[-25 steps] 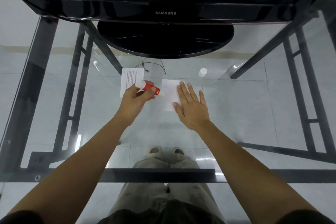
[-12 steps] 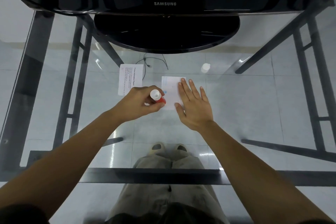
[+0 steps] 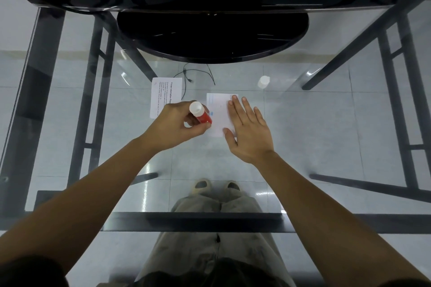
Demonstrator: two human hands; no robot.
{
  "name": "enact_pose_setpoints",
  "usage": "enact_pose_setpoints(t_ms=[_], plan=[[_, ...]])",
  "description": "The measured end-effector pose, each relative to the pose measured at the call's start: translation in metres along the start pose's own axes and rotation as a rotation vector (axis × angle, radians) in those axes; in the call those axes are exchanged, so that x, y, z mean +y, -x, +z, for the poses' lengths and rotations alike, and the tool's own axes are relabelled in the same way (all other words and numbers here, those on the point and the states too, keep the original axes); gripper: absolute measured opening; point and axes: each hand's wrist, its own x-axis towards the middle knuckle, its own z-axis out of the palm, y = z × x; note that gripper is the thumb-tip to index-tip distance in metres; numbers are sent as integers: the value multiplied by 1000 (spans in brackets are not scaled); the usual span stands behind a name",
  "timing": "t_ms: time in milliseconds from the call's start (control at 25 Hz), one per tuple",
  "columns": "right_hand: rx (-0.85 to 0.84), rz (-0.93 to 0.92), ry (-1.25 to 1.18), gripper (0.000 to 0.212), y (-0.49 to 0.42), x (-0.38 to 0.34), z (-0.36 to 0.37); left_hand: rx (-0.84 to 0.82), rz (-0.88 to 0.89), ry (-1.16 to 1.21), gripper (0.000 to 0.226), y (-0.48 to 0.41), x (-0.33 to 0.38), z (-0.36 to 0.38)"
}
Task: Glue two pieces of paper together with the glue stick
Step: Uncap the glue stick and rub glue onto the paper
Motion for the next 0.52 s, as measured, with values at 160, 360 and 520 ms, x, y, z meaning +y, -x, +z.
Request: enact_pose_setpoints(t_ms=[160,360,520], plan=[[-1,7,6,67,-1,0,1,-61,38,-39,29,4,2,6],[7,4,5,67,0,0,1,-88,77,-91,22,0,-1,1],[2,3,2,69,0,0,1,-73,104,-66,25,0,1,3]])
